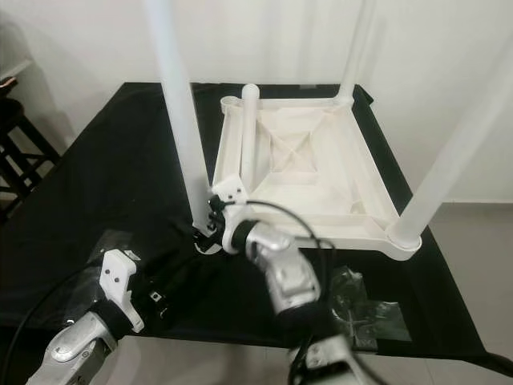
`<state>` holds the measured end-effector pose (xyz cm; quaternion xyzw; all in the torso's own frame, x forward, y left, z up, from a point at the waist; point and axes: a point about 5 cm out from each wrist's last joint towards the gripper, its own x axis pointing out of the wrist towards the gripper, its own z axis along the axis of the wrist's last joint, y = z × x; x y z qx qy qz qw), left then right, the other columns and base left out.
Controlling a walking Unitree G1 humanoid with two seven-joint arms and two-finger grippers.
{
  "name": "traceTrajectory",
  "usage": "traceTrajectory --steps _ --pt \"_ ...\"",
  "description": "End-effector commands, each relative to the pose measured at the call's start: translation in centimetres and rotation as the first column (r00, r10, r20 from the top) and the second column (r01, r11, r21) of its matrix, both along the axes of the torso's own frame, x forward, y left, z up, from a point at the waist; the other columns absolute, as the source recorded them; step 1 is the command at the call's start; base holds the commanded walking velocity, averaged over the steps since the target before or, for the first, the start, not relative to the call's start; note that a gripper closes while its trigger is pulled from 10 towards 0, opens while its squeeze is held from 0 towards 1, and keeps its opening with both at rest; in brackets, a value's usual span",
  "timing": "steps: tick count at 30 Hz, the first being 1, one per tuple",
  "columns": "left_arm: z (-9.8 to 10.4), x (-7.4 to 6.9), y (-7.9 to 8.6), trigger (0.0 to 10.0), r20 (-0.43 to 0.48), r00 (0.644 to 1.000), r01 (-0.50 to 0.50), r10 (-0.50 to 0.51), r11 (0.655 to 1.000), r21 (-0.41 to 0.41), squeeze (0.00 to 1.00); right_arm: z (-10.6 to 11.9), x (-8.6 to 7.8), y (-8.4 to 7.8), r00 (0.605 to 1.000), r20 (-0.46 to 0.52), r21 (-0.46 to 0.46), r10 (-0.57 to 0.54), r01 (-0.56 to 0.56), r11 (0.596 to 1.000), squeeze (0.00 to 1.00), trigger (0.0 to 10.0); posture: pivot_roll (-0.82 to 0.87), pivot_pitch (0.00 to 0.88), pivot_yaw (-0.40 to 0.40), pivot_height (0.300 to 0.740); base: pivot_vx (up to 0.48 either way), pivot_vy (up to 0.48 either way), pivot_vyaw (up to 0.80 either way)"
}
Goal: Building children table
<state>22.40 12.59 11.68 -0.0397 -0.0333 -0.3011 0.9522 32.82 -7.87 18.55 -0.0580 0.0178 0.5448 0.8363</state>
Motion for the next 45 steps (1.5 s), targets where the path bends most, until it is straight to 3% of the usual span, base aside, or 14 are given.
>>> traceTrajectory --steps 1,5,10,11,21,26,29,31,32,33,35,38,41,45 --pt "-0.2 0.0 0.0 10.0 -0.012 1.000 -0.006 0.006 1.000 0.000 0.00 -0.3 0.0 0.3 0.993 -0.010 -0.021 0.116 -0.116 0.993 0.00 10.0 0.00 0.061 0.030 0.740 0.000 0.000 0.00" --pt "-0.2 0.0 0.0 10.0 -0.011 1.000 -0.006 0.006 1.000 0.000 0.00 -0.2 0.5 -0.3 0.993 -0.009 -0.037 0.122 -0.122 0.992 0.00 10.0 0.01 0.059 0.029 0.740 0.000 0.000 0.00" --pt "-0.2 0.0 0.0 10.0 -0.010 1.000 -0.007 0.007 1.000 0.001 0.00 1.1 2.7 -1.9 0.987 -0.028 -0.053 0.160 -0.161 0.986 0.00 10.0 0.01 0.057 0.031 0.740 0.000 0.000 0.00" --pt "-0.2 0.0 0.0 10.0 -0.011 1.000 -0.007 0.007 1.000 0.001 0.00 1.2 3.0 -1.9 0.987 -0.048 -0.050 0.156 -0.159 0.986 0.00 0.0 0.02 0.053 0.030 0.740 0.000 0.000 0.00" --pt "-0.2 0.0 0.0 10.0 -0.012 1.000 -0.008 0.008 1.000 0.002 0.00 0.7 3.2 -2.3 0.978 -0.088 -0.052 0.192 -0.197 0.979 0.00 0.0 0.02 0.055 0.031 0.740 0.000 0.000 0.00" --pt "-0.1 -0.1 0.0 10.0 -0.011 1.000 -0.007 0.007 1.000 0.000 0.00 -1.4 2.4 -3.4 0.978 -0.118 -0.050 0.174 -0.180 0.982 0.00 0.0 0.01 0.065 0.032 0.740 0.000 0.000 0.00" --pt "-0.1 -0.3 0.1 10.0 -0.012 1.000 -0.006 0.006 1.000 -0.001 0.00 -3.3 1.3 -3.2 0.991 -0.124 -0.055 0.039 -0.046 0.997 0.00 0.0 0.00 0.073 0.028 0.740 0.000 0.000 0.00" --pt "-0.1 -0.3 0.1 10.0 -0.012 1.000 -0.006 0.006 1.000 -0.001 0.00 -3.3 1.3 -3.2 0.991 -0.124 -0.055 0.039 -0.046 0.997 0.00 0.0 0.00 0.073 0.028 0.740 0.000 0.000 0.00" --pt "-0.1 -0.4 0.3 10.0 -0.013 1.000 -0.006 0.006 1.000 -0.002 0.00 -5.5 0.7 -1.9 0.928 -0.126 -0.126 -0.350 0.335 0.934 0.00 0.0 -0.02 0.084 0.038 0.740 0.000 0.000 0.00" --pt "-0.1 -0.4 0.4 10.0 -0.016 1.000 -0.004 0.004 1.000 -0.003 0.00 -6.5 -0.8 -0.4 0.891 -0.085 -0.162 -0.447 0.430 0.888 0.00 0.0 -0.02 0.083 0.046 0.740 0.000 0.000 0.00" --pt "-0.2 -0.3 0.5 10.0 -0.019 1.000 -0.001 0.001 1.000 -0.003 0.00 -6.5 -1.4 0.3 0.863 -0.070 -0.159 -0.500 0.486 0.860 0.00 0.0 -0.03 0.079 0.052 0.740 0.000 0.000 0.00" --pt "-0.2 -0.2 0.5 10.0 -0.021 1.000 0.000 0.000 1.000 -0.003 0.00 -6.5 -1.8 0.8 0.856 -0.065 -0.148 -0.513 0.500 0.853 0.00 0.0 -0.04 0.069 0.048 0.740 0.000 0.000 0.00" --pt "-0.2 -0.1 0.4 10.0 -0.021 1.000 0.002 -0.002 1.000 -0.002 0.00 -6.5 -0.5 0.4 0.822 -0.105 -0.130 -0.560 0.547 0.827 0.00 0.0 -0.02 0.060 0.037 0.740 0.000 0.000 0.00" --pt "-0.2 -0.1 0.4 10.0 -0.014 1.000 -0.007 0.007 1.000 0.004 0.00 -6.3 -0.7 0.9 0.825 -0.120 -0.118 -0.551 0.540 0.834 0.00 0.0 -0.01 0.062 0.035 0.740 0.000 0.000 0.00"
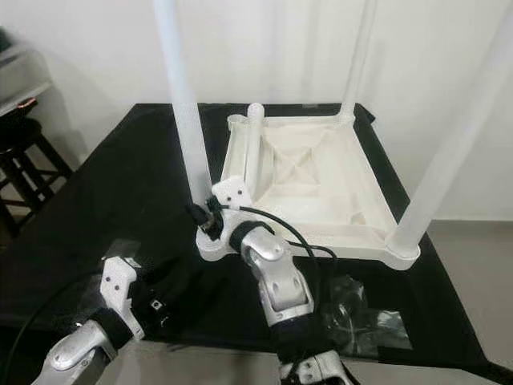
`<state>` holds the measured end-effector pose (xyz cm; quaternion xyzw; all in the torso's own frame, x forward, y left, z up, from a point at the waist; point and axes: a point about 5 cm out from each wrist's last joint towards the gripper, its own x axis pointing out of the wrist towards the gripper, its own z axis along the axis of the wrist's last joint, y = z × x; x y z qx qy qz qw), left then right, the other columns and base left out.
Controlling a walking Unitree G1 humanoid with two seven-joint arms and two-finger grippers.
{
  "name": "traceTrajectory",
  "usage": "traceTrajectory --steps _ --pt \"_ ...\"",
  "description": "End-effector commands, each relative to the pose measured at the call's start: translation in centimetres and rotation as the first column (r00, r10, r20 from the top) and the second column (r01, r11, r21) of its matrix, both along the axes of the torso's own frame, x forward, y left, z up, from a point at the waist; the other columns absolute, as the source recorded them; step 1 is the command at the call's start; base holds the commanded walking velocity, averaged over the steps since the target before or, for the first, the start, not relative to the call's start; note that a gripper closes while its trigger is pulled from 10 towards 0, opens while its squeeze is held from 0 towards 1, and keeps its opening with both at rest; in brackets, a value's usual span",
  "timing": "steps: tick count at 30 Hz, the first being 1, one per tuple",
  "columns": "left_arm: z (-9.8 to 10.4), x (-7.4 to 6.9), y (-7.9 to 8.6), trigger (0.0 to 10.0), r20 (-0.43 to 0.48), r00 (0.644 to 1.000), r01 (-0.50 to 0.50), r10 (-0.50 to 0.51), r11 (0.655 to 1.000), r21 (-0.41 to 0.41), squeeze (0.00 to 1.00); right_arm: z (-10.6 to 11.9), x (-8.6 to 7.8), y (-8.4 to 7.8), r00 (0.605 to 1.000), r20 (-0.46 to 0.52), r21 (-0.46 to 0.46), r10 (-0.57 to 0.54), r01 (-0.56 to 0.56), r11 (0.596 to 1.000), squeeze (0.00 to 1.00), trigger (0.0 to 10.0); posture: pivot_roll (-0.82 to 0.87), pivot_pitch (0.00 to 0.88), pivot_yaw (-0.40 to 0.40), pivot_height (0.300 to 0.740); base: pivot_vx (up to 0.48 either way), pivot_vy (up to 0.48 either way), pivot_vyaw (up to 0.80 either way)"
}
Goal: Building children table
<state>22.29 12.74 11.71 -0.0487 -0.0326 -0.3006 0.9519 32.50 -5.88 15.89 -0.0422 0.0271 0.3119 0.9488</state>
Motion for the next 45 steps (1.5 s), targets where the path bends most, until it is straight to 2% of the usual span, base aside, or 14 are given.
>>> traceTrajectory --steps 1,4,5,9,12,15,16,17,22,23,25,26,36,45 --pt "-0.2 0.0 0.2 10.0 -0.008 1.000 -0.009 0.009 1.000 0.018 0.00 -2.6 -0.5 -0.2 0.990 -0.141 -0.013 0.013 -0.015 1.000 0.00 10.0 -0.01 0.058 0.038 0.740 0.000 0.000 0.00" --pt "-0.3 0.0 0.2 10.0 -0.011 1.000 -0.003 0.004 1.000 0.016 0.00 -1.8 -0.6 0.2 0.991 -0.116 0.016 0.068 -0.066 0.998 0.00 10.0 -0.01 0.058 0.038 0.740 0.000 0.000 0.00" --pt "-0.3 0.0 0.2 10.0 -0.014 1.000 0.001 0.000 1.000 0.013 0.00 -0.8 -0.8 0.7 0.988 -0.087 0.056 0.129 -0.125 0.991 1.00 10.0 -0.02 0.057 0.040 0.740 0.000 0.000 0.00" --pt "-0.4 0.1 0.1 10.0 -0.018 1.000 0.006 -0.005 1.000 0.009 0.00 1.5 -1.0 1.2 0.946 -0.027 0.106 0.323 -0.318 0.942 1.00 10.0 -0.02 0.051 0.038 0.740 0.000 0.000 0.00" --pt "-0.5 0.1 -0.1 10.0 -0.018 1.000 0.005 -0.005 1.000 0.008 0.00 3.0 -1.0 0.4 0.815 0.016 -0.030 0.579 -0.578 0.815 1.00 10.0 -0.01 0.036 0.031 0.740 0.000 0.000 0.00" --pt "-0.5 0.1 -0.2 10.0 -0.017 1.000 0.003 -0.002 1.000 0.009 0.00 3.2 -0.4 -0.7 0.731 -0.017 -0.122 0.682 -0.678 0.725 0.57 10.0 0.00 0.032 0.029 0.740 0.000 0.000 0.00" --pt "-0.5 0.2 -0.2 10.0 -0.016 1.000 0.001 -0.001 1.000 0.009 0.00 3.3 0.4 -1.4 0.687 -0.060 -0.152 0.724 -0.723 0.674 0.00 10.0 0.00 0.032 0.029 0.740 0.000 0.000 0.00" --pt "-0.5 0.2 -0.2 10.0 -0.016 1.000 0.001 -0.001 1.000 0.009 0.00 3.3 0.6 -1.6 0.677 -0.069 -0.156 0.733 -0.733 0.662 0.00 10.0 0.00 0.032 0.029 0.740 0.000 0.000 0.00" --pt "-0.6 0.2 -0.3 10.0 -0.018 1.000 0.002 -0.002 1.000 0.009 0.00 3.3 2.8 -2.3 0.711 -0.122 -0.108 0.693 -0.703 0.703 0.00 10.0 0.01 0.021 0.025 0.740 0.000 0.000 0.00" --pt "-0.6 0.2 -0.3 10.0 -0.018 1.000 0.002 -0.002 1.000 0.009 0.00 3.3 3.3 -2.6 0.726 -0.139 -0.099 0.674 -0.687 0.720 0.00 4.7 0.01 0.021 0.024 0.740 0.000 0.000 0.00" --pt "-0.6 0.2 -0.3 10.0 -0.017 1.000 0.002 -0.002 1.000 0.009 0.00 3.3 3.6 -2.7 0.734 -0.147 -0.097 0.663 -0.678 0.729 0.00 4.7 0.01 0.021 0.024 0.740 0.000 0.000 0.00" --pt "-0.6 0.2 -0.4 10.0 -0.016 1.000 0.001 -0.001 1.000 0.009 0.00 3.3 4.0 -3.1 0.743 -0.159 -0.073 0.650 -0.666 0.743 0.00 0.0 0.02 0.023 0.020 0.740 0.000 0.000 0.00" --pt "-0.5 0.2 -0.4 10.0 -0.013 1.000 -0.001 0.001 1.000 0.006 0.00 2.5 4.1 -4.1 0.745 -0.162 -0.081 0.647 -0.664 0.744 0.00 0.0 0.01 0.033 0.021 0.740 0.000 0.000 0.00" --pt "-0.4 -0.2 -0.1 10.0 -0.012 1.000 -0.001 0.001 1.000 0.002 0.00 -1.1 3.7 -3.5 0.975 -0.125 -0.025 0.183 -0.187 0.982 0.00 0.0 -0.01 0.054 0.017 0.740 0.000 0.000 0.00"
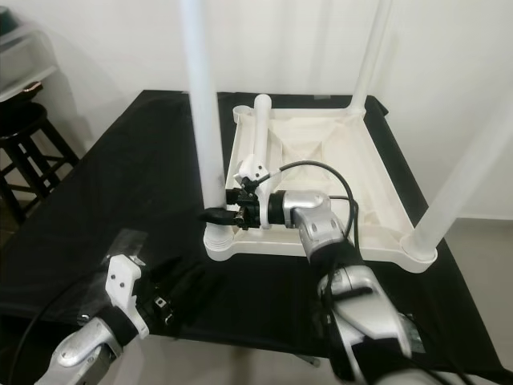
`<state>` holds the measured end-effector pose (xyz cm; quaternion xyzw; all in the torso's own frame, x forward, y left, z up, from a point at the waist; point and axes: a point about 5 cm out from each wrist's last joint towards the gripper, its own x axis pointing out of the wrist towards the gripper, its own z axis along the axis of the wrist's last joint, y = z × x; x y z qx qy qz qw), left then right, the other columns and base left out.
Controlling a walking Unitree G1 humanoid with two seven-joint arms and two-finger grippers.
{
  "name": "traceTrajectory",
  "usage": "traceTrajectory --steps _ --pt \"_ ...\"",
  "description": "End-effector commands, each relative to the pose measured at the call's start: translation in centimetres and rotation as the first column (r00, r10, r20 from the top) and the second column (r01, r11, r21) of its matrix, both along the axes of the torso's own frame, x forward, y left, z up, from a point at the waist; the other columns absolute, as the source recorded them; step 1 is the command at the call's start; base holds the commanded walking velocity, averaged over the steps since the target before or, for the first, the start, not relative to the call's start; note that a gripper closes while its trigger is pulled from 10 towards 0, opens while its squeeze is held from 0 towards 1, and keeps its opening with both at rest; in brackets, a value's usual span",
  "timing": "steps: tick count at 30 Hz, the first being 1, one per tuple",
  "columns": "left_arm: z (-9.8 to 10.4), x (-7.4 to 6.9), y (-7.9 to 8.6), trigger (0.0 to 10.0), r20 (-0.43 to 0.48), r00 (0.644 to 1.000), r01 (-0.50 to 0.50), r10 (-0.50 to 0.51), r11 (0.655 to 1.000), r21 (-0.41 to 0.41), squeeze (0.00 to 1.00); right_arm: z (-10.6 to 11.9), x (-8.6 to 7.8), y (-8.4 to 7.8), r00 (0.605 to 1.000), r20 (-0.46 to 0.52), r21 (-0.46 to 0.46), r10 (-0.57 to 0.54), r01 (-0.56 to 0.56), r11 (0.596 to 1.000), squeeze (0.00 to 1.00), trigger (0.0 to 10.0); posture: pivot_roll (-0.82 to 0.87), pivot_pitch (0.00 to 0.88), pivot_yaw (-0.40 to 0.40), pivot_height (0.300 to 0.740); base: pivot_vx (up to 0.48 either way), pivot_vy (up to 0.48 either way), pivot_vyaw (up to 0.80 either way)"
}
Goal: Building children table
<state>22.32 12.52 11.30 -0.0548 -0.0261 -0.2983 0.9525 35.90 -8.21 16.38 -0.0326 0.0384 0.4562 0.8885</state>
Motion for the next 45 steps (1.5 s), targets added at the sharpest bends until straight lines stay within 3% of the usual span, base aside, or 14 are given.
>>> traceTrajectory --steps 1,5,13,14,15,16,21,24,25,26,27,35,36,45 --pt "0.1 -0.2 0.2 10.0 0.002 1.000 0.005 -0.005 1.000 0.008 0.00 -3.3 -1.5 0.1 0.957 -0.115 -0.070 -0.265 0.259 0.963 0.00 0.0 -0.03 0.071 0.036 0.740 0.000 0.000 0.00" --pt "0.1 -0.1 0.2 10.0 -0.004 1.000 0.012 -0.012 1.000 0.007 0.00 -4.4 -3.5 1.5 0.930 -0.132 -0.078 -0.344 0.337 0.938 0.00 0.0 -0.02 0.057 0.042 0.740 0.000 0.000 0.00" --pt "0.1 0.0 0.3 10.0 -0.003 1.000 0.008 -0.008 1.000 0.009 0.00 -4.1 -3.2 2.5 0.950 -0.102 -0.076 -0.295 0.288 0.955 0.00 0.0 -0.02 0.060 0.033 0.740 0.000 0.000 0.00" --pt "0.1 0.0 0.3 10.0 -0.001 1.000 0.005 -0.005 1.000 0.009 0.00 -3.8 -3.4 2.7 0.953 -0.097 -0.075 -0.285 0.279 0.957 0.00 9.3 -0.02 0.060 0.035 0.740 0.000 0.000 0.00" --pt "0.1 0.0 0.3 10.0 -0.001 1.000 0.005 -0.005 1.000 0.009 0.00 -3.8 -3.4 2.7 0.953 -0.097 -0.075 -0.285 0.279 0.957 0.00 9.3 -0.02 0.060 0.035 0.740 0.000 0.000 0.00" --pt "0.1 0.0 0.3 10.0 -0.001 1.000 0.005 -0.005 1.000 0.008 0.00 -3.3 -3.6 3.1 0.968 -0.091 -0.057 -0.234 0.229 0.972 1.00 10.0 -0.02 0.059 0.035 0.740 0.000 0.000 0.00" --pt "0.1 0.1 0.2 10.0 -0.006 1.000 0.013 -0.013 1.000 0.004 0.00 0.3 -4.1 4.3 0.997 -0.050 0.063 0.065 -0.062 0.996 1.00 10.0 -0.02 0.053 0.038 0.740 0.000 0.000 0.00" --pt "0.1 0.1 0.1 10.0 -0.006 1.000 0.013 -0.013 1.000 0.005 0.00 1.8 -3.5 3.8 0.963 0.045 -0.001 0.265 -0.266 0.964 1.00 10.0 -0.01 0.050 0.038 0.740 0.000 0.000 0.00" --pt "0.1 0.2 0.1 10.0 -0.005 1.000 0.012 -0.012 1.000 0.006 0.00 2.1 -3.1 3.5 0.947 0.055 -0.037 0.317 -0.315 0.948 0.78 10.0 -0.01 0.048 0.038 0.740 0.000 0.000 0.00" --pt "0.0 0.2 0.1 10.0 -0.005 1.000 0.012 -0.012 1.000 0.007 0.00 2.2 -2.8 3.3 0.938 0.055 -0.058 0.342 -0.339 0.939 0.78 10.0 -0.01 0.047 0.038 0.740 0.000 0.000 0.00" --pt "0.0 0.2 0.1 10.0 -0.005 1.000 0.011 -0.011 1.000 0.007 0.00 2.3 -2.3 3.0 0.930 0.054 -0.082 0.363 -0.358 0.930 0.00 10.0 -0.01 0.045 0.040 0.740 0.000 0.000 0.00" --pt "0.0 0.2 0.1 10.0 -0.007 1.000 0.011 -0.011 1.000 0.012 0.00 2.2 -0.5 1.5 0.886 -0.051 -0.165 0.461 -0.462 0.871 0.00 10.0 0.00 0.041 0.045 0.740 0.000 0.000 0.00" --pt "-0.1 0.2 0.2 10.0 -0.009 1.000 0.012 -0.012 1.000 0.014 0.00 2.3 -0.1 1.4 0.889 -0.073 -0.151 0.451 -0.457 0.877 0.00 0.0 0.01 0.037 0.047 0.740 0.000 0.000 0.00" --pt "-0.2 0.2 0.2 10.0 -0.013 1.000 0.013 -0.013 1.000 0.016 0.00 2.2 0.6 0.7 0.890 -0.097 -0.116 0.445 -0.454 0.883 0.00 0.0 0.01 0.030 0.053 0.740 0.000 0.000 0.00"
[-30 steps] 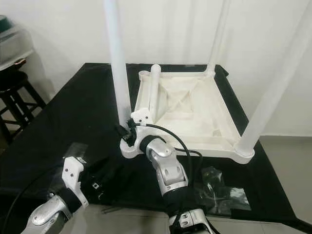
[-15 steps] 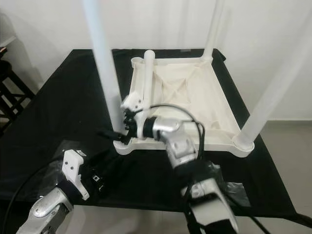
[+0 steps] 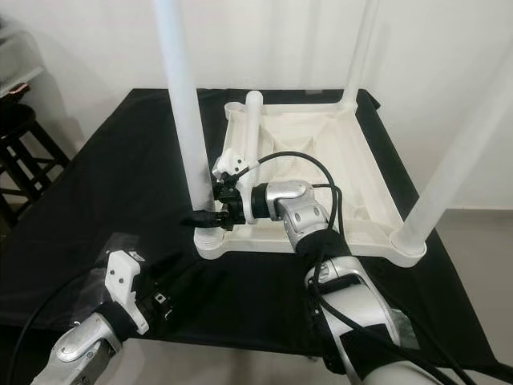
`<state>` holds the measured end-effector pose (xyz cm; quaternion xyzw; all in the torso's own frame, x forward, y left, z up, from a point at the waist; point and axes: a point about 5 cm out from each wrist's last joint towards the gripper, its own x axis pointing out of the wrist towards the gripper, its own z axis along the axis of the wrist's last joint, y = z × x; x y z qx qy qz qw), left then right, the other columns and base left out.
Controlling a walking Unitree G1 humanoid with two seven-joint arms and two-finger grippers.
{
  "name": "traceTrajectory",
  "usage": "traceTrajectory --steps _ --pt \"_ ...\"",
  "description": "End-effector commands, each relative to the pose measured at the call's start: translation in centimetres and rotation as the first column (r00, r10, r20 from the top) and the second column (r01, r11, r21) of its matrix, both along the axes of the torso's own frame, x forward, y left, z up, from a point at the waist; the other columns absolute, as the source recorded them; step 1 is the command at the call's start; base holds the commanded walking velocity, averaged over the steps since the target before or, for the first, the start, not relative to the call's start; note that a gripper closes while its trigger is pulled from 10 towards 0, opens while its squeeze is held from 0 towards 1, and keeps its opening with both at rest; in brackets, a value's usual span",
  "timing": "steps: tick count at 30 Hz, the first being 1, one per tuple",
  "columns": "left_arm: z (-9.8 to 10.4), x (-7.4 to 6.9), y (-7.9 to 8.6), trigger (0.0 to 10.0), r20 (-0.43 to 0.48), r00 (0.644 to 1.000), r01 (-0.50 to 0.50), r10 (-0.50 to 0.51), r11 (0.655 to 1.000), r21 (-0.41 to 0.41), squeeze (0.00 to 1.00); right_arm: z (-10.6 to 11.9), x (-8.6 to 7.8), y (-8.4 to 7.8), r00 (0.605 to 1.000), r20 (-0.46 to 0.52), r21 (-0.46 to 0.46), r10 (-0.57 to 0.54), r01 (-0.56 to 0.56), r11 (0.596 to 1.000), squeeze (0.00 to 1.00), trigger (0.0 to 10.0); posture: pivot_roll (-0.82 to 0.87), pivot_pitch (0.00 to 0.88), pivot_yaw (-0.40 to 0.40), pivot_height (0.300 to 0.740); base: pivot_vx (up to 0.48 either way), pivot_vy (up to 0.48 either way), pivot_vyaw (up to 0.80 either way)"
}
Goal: Building children table
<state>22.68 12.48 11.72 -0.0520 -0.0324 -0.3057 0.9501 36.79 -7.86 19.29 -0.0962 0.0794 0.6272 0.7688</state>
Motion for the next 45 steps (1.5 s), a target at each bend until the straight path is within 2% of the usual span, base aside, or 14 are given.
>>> traceTrajectory --steps 1,13,14,17,26,28,29,30,31,36,37,39,40,45 --pt "-0.6 -0.1 0.2 10.0 -0.027 1.000 -0.002 0.002 1.000 0.015 0.00 -0.7 -0.3 0.3 0.998 -0.037 0.003 0.047 -0.047 0.999 0.00 0.0 0.01 0.030 0.053 0.740 0.000 0.000 0.00" --pt "-0.6 -0.3 0.1 10.0 -0.029 1.000 0.002 -0.001 1.000 0.011 0.00 -2.4 -0.6 -2.3 0.996 -0.021 0.056 -0.085 0.086 0.995 0.00 0.0 0.00 0.035 0.049 0.740 0.000 0.000 0.00" --pt "-0.5 -0.5 0.3 10.0 -0.030 1.000 0.001 -0.001 1.000 0.009 0.00 -5.7 -1.0 -0.5 0.823 -0.012 0.011 -0.568 0.568 0.823 0.00 0.0 -0.04 0.056 0.059 0.740 0.000 0.000 0.00" --pt "-0.5 -0.5 0.4 10.0 -0.032 0.999 0.004 -0.004 1.000 0.006 0.00 -7.3 -2.7 0.1 0.698 -0.018 -0.016 -0.716 0.716 0.698 0.00 0.0 -0.03 0.059 0.058 0.740 0.000 0.000 0.00" --pt "-0.4 -0.6 0.5 10.0 -0.034 0.999 0.010 -0.010 1.000 0.002 0.00 -7.2 -4.6 2.7 0.747 0.019 0.010 -0.665 0.665 0.747 0.00 0.0 -0.03 0.062 0.055 0.740 0.000 0.000 0.00" --pt "-0.4 -0.6 0.5 10.0 -0.031 1.000 0.003 -0.003 1.000 0.002 0.00 -7.1 -4.5 2.9 0.749 0.007 0.024 -0.663 0.663 0.749 0.00 1.6 -0.02 0.065 0.055 0.740 0.000 0.000 0.00" --pt "-0.4 -0.5 0.5 10.0 -0.029 1.000 -0.002 0.002 1.000 0.005 0.00 -6.6 -4.2 2.9 0.757 -0.001 0.051 -0.653 0.652 0.756 0.00 10.0 -0.02 0.059 0.056 0.740 0.000 0.000 0.00" --pt "-0.4 -0.5 0.5 10.0 -0.029 1.000 -0.002 0.002 1.000 0.005 0.00 -6.6 -4.2 2.9 0.757 -0.001 0.051 -0.653 0.652 0.756 0.00 10.0 -0.02 0.059 0.056 0.740 0.000 0.000 0.00" --pt "-0.4 -0.4 0.6 10.0 -0.029 1.000 -0.004 0.004 1.000 0.007 0.00 -5.3 -3.9 3.4 0.830 -0.032 0.127 -0.557 0.556 0.821 1.00 10.0 -0.01 0.057 0.057 0.740 0.000 0.000 0.00" --pt "-0.4 -0.4 0.5 10.0 -0.031 1.000 -0.001 0.001 1.000 0.009 0.00 -2.3 -3.9 3.7 0.931 0.010 0.182 -0.366 0.358 0.916 1.00 10.0 0.00 0.049 0.054 0.740 0.000 0.000 0.00" --pt "-0.5 -0.3 0.5 10.0 -0.031 1.000 -0.001 0.001 1.000 0.010 0.00 0.0 -4.2 3.0 0.980 0.106 0.142 -0.167 0.152 0.978 0.67 10.0 0.00 0.046 0.054 0.740 0.000 0.000 0.00" --pt "-0.5 -0.3 0.5 10.0 -0.030 1.000 -0.002 0.002 1.000 0.011 0.00 1.0 -4.1 2.3 0.985 0.165 0.095 -0.058 0.043 0.995 0.67 10.0 0.00 0.046 0.054 0.740 0.000 0.000 0.00" --pt "-0.5 -0.2 0.5 10.0 -0.029 1.000 -0.004 0.004 1.000 0.012 0.00 1.5 -3.5 1.4 0.984 0.176 0.046 0.032 -0.041 0.998 0.00 10.0 0.00 0.041 0.048 0.740 0.000 0.000 0.00" --pt "-0.5 -0.1 0.4 10.0 -0.025 1.000 -0.009 0.009 1.000 0.017 0.00 2.0 -2.3 0.7 0.980 0.170 0.008 0.099 -0.102 0.995 0.00 10.0 0.01 0.037 0.047 0.740 0.000 0.000 0.00"
